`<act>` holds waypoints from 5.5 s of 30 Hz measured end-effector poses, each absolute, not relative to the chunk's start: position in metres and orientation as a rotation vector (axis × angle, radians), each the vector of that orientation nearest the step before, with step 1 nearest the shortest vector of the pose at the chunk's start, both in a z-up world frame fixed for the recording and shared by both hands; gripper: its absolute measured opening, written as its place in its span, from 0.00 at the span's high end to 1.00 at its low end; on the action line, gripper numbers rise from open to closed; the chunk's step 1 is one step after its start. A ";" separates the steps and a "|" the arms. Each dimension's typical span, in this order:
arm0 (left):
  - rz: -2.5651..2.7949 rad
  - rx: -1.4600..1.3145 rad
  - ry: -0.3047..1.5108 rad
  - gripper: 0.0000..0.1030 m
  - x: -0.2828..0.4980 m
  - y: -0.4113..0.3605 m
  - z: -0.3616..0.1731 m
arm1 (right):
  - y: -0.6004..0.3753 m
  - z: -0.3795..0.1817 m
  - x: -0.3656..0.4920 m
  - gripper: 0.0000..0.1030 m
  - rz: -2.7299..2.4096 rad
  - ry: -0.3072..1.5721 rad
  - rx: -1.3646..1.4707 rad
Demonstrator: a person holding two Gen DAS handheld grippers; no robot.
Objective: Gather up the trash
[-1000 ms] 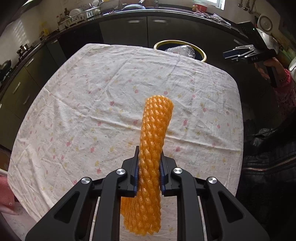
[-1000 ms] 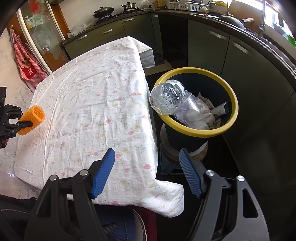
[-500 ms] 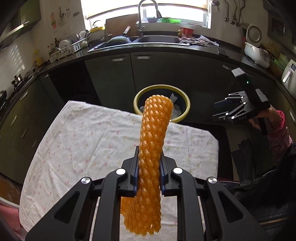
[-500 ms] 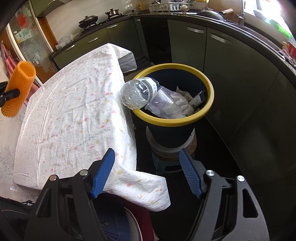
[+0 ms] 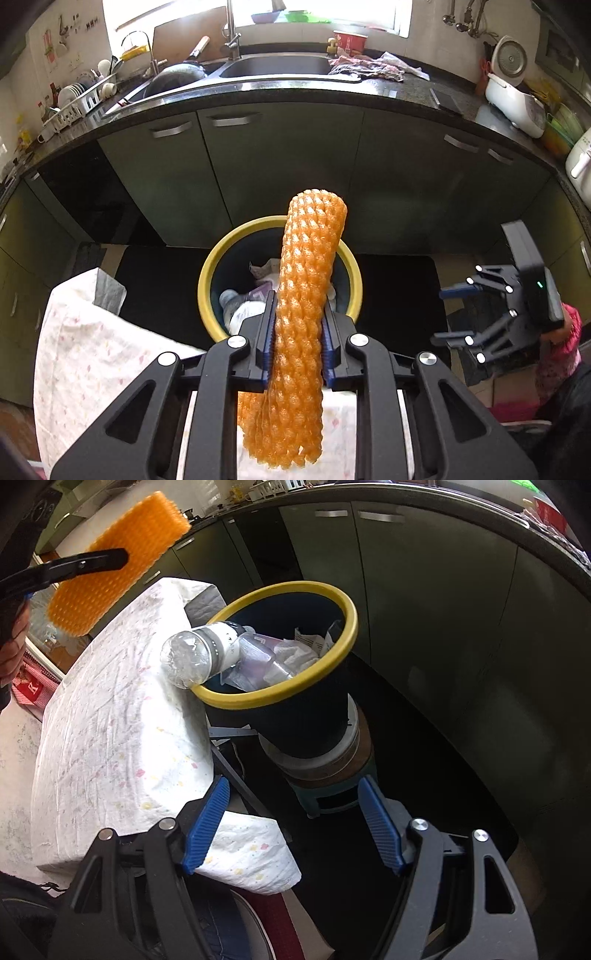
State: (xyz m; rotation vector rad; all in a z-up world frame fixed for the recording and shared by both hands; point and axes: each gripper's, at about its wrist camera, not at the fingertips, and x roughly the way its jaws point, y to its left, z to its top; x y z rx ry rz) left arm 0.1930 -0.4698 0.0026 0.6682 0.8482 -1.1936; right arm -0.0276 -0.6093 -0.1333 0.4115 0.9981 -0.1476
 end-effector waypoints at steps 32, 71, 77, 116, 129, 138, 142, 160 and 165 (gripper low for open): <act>-0.641 0.147 0.575 0.05 0.155 -0.199 0.035 | -0.562 -0.111 0.002 0.30 -0.067 0.980 0.292; -0.047 0.023 0.509 0.05 0.006 0.008 0.023 | -0.459 -0.017 -0.024 0.07 -0.104 0.661 0.004; -0.046 0.023 0.511 0.05 0.007 0.007 0.023 | -0.458 -0.014 -0.023 0.07 -0.102 0.651 0.001; -0.060 0.043 0.503 0.05 0.007 0.005 0.025 | -0.452 -0.005 -0.022 0.07 -0.098 0.625 -0.012; -0.061 0.046 0.505 0.05 0.007 0.006 0.025 | -0.452 -0.005 -0.022 0.06 -0.099 0.626 -0.012; -0.060 0.047 0.506 0.05 0.007 0.006 0.025 | -0.452 -0.006 -0.022 0.07 -0.099 0.628 -0.014; -0.059 0.050 0.508 0.05 0.007 0.006 0.024 | -0.452 -0.006 -0.021 0.06 -0.100 0.629 -0.013; -0.061 0.051 0.512 0.05 0.009 0.008 0.021 | -0.453 -0.010 -0.020 0.07 -0.098 0.636 -0.014; -0.062 0.052 0.512 0.05 0.009 0.008 0.021 | -0.452 -0.011 -0.021 0.06 -0.098 0.638 -0.014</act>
